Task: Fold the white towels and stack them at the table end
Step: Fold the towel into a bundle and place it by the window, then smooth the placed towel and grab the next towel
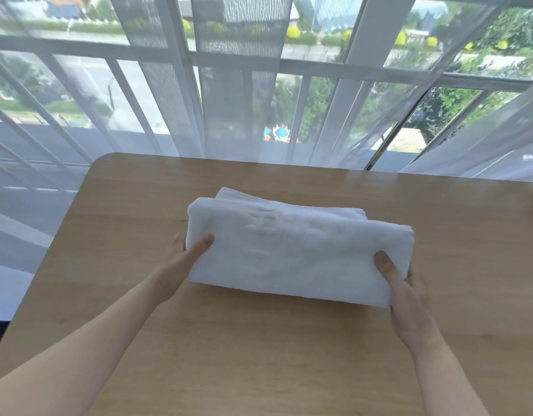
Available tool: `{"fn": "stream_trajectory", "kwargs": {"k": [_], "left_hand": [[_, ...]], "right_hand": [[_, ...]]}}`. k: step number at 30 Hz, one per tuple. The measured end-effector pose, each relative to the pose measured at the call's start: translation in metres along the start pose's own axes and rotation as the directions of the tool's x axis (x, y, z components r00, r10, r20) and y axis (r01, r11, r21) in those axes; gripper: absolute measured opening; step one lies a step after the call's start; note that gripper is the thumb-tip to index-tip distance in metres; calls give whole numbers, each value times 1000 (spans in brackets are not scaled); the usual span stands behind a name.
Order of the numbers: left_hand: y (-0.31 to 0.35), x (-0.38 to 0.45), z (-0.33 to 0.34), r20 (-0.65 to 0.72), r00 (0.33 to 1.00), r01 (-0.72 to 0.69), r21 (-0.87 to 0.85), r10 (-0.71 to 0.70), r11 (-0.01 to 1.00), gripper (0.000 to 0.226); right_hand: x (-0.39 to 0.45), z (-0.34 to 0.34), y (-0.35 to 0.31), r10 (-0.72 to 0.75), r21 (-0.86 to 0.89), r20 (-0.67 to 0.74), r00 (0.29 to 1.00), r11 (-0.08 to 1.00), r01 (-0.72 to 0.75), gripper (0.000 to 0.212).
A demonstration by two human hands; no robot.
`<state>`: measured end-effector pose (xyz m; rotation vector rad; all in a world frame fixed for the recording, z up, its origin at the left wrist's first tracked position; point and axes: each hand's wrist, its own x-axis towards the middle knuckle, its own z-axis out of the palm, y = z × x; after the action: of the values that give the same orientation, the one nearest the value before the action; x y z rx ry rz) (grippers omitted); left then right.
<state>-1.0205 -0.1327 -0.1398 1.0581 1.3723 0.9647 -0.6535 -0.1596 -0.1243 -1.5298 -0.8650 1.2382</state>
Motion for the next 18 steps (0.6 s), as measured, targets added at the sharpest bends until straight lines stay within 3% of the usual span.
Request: {"fn": "stream_trajectory", "kwargs": {"k": [3,11,14,16,18], "left_hand": [[-5,5,-2,57,998,33,67,-37,997,52],[8,54,9,-95,977,205,149,-192,967,45],[11,67,12,-96,967,251,197,-236,948,36],[10,78,17,-165,951,300,273,-263,914,33],[3,90,22,-275,917,378,360,-290,853,50]], "right_hand": [[20,7,-11,-25,-12,-73,997,1000,24,22],[80,9,-6,34,-353,-213,976,929,-109,56],[96,13,5,61,-433,-221,973,888,-154,53],[103,14,12,107,-460,-213,971,866,-196,58],[108,16,16,112,-524,-234,966,822,-222,59]]}}
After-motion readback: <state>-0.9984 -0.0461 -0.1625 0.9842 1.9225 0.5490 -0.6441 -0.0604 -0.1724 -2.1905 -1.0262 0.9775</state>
